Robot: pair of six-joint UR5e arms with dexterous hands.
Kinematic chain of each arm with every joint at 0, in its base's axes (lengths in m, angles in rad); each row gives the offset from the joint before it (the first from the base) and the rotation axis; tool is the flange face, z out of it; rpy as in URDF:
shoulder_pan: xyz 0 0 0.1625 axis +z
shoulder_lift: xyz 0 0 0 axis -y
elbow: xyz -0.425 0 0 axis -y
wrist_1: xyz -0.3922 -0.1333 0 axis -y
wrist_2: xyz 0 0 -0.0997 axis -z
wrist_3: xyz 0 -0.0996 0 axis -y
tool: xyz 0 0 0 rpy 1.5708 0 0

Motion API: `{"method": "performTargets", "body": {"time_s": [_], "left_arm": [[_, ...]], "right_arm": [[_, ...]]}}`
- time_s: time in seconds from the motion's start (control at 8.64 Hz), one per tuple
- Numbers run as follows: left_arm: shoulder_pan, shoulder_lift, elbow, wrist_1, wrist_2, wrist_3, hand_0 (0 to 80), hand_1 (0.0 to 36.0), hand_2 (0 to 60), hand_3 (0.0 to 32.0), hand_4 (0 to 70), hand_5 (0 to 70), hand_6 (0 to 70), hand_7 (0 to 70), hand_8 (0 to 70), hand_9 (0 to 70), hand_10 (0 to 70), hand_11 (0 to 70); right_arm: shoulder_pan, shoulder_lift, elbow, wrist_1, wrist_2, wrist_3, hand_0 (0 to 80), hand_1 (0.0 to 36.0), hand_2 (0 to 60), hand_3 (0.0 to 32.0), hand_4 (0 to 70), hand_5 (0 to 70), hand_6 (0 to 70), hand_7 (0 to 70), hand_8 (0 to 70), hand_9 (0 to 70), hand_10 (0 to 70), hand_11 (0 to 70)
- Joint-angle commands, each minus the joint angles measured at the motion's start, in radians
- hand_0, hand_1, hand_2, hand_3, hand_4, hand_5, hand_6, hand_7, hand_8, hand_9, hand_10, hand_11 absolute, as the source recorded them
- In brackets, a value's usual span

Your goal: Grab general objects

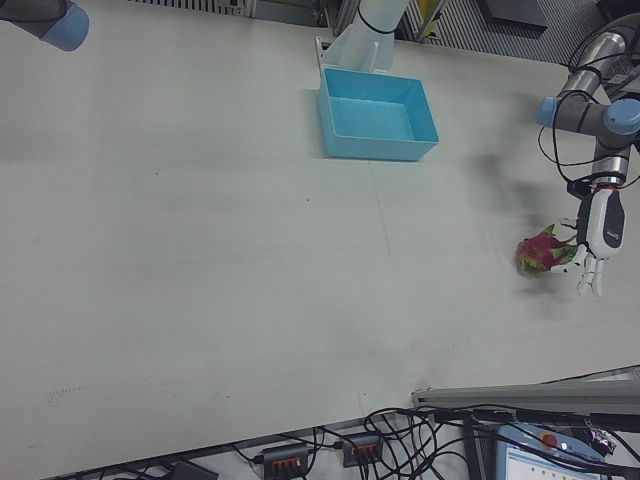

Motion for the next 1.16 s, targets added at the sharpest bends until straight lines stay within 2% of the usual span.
{"method": "performTargets", "body": {"time_s": [0.0, 0.23, 0.46, 0.58, 0.69, 1.04], "left_arm": [[0.007, -0.004, 0.029, -0.005, -0.005, 0.002, 80.0, 33.1, 4.3, 32.0, 0.0, 38.4, 0.0, 10.4, 7.1, 0.6, 0.0, 0.0], [0.007, -0.002, 0.061, -0.025, -0.03, 0.001, 80.0, 33.1, 3.8, 32.0, 0.0, 39.5, 0.0, 10.8, 8.1, 0.7, 0.0, 0.0], [0.024, -0.005, 0.062, -0.022, -0.03, 0.001, 80.0, 32.4, 4.6, 32.0, 0.0, 40.5, 0.0, 11.2, 9.3, 0.8, 0.0, 0.0], [0.069, -0.008, 0.062, -0.013, -0.036, 0.001, 80.0, 32.5, 4.6, 32.0, 0.0, 40.8, 0.0, 11.3, 9.3, 0.8, 0.0, 0.0], [0.091, -0.008, 0.061, -0.007, -0.066, 0.001, 80.0, 33.0, 5.4, 32.0, 0.0, 40.7, 0.0, 11.4, 8.7, 0.8, 0.0, 0.0], [0.099, -0.008, 0.053, 0.0, -0.072, -0.001, 80.0, 33.7, 4.7, 32.0, 0.0, 41.2, 0.0, 12.0, 8.6, 1.0, 0.0, 0.0]], "right_arm": [[0.0, 0.0, 0.0, 0.0, 0.0, 0.0, 0.0, 0.0, 0.0, 0.0, 0.0, 0.0, 0.0, 0.0, 0.0, 0.0, 0.0, 0.0], [0.0, 0.0, 0.0, 0.0, 0.0, 0.0, 0.0, 0.0, 0.0, 0.0, 0.0, 0.0, 0.0, 0.0, 0.0, 0.0, 0.0, 0.0], [0.0, 0.0, 0.0, 0.0, 0.0, 0.0, 0.0, 0.0, 0.0, 0.0, 0.0, 0.0, 0.0, 0.0, 0.0, 0.0, 0.0, 0.0], [0.0, 0.0, 0.0, 0.0, 0.0, 0.0, 0.0, 0.0, 0.0, 0.0, 0.0, 0.0, 0.0, 0.0, 0.0, 0.0, 0.0, 0.0], [0.0, 0.0, 0.0, 0.0, 0.0, 0.0, 0.0, 0.0, 0.0, 0.0, 0.0, 0.0, 0.0, 0.0, 0.0, 0.0, 0.0, 0.0], [0.002, 0.0, 0.0, 0.0, 0.0, 0.0, 0.0, 0.0, 0.0, 0.0, 0.0, 0.0, 0.0, 0.0, 0.0, 0.0, 0.0, 0.0]]}}
